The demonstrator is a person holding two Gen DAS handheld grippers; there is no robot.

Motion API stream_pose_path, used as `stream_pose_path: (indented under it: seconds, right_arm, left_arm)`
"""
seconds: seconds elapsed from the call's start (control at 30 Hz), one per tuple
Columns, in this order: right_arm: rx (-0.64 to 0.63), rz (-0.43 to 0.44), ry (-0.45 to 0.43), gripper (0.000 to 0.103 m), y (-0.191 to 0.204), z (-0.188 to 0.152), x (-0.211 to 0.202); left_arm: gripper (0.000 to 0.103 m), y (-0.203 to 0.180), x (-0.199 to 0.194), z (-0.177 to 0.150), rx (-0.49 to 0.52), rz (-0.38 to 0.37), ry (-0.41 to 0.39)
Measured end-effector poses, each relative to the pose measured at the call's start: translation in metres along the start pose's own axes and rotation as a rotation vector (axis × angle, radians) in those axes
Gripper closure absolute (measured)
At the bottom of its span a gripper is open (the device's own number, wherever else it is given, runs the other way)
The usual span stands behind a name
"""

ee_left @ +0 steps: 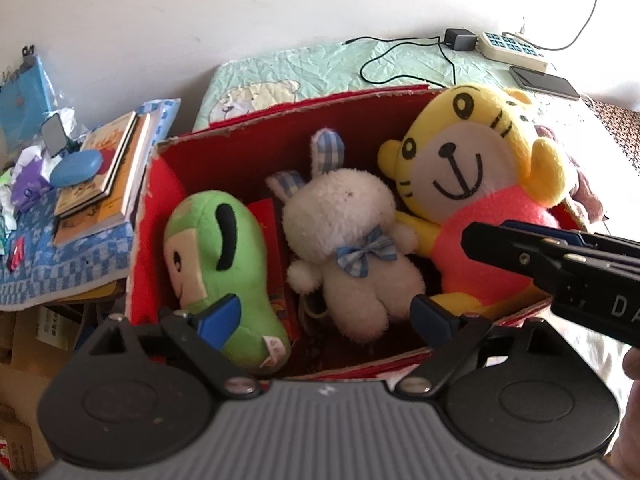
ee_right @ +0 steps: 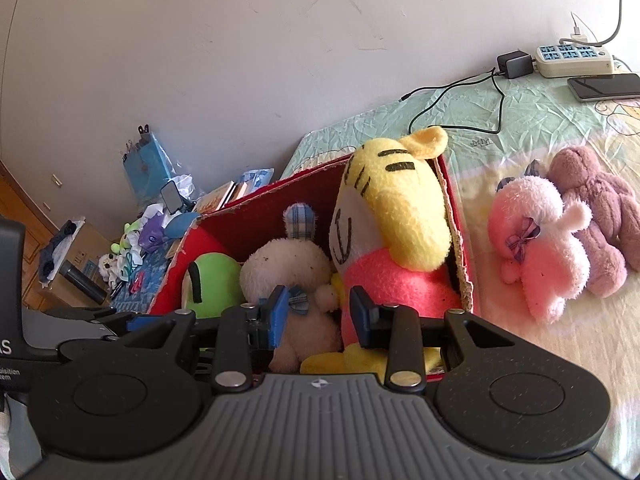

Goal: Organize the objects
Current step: 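Lower the white bunny into the red box and open the right gripper, then withdraw the right gripper from the box toward the teddy bear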

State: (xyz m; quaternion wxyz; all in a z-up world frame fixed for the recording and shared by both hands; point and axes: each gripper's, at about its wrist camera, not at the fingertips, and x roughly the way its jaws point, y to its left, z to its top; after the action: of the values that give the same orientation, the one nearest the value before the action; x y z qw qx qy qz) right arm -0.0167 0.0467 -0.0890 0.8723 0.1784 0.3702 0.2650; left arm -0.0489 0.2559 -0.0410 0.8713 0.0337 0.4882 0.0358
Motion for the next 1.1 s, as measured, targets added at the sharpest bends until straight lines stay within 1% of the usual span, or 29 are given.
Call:
stream_pose_path:
  seconds: [0.47, 0.67, 0.8, 0.9, 0.97, 1.1]
  right_arm:
    - [-0.030, 0.056, 0.028, 0.067, -0.009, 0.003, -0.008]
    - [-0.016, 0.113, 0.035, 0.067, -0.019, 0.007, -0.019]
    - [-0.018, 0.157, 0.034, 0.066, -0.028, 0.010, -0.034]
    - [-0.019, 0.177, 0.033, 0.066, -0.036, 0.010, -0.045]
    - [-0.008, 0.188, 0.036, 0.064, -0.045, 0.011, -0.052]
    - [0.030, 0.197, 0.024, 0.064, -0.065, 0.010, -0.067]
  left_arm:
    - [0.010, -0.009, -0.008, -0.003, -0.074, 0.087, 0.003]
    - [0.010, -0.013, -0.019, -0.005, -0.105, 0.113, -0.008]
    - [0.010, -0.022, -0.031, -0.008, -0.100, 0.130, -0.031]
    - [0.010, -0.031, -0.040, -0.010, -0.091, 0.121, -0.040]
    - [0.010, -0.036, -0.046, -0.009, -0.088, 0.114, -0.045]
    - [0.010, -0.051, -0.061, -0.004, -0.081, 0.079, -0.076]
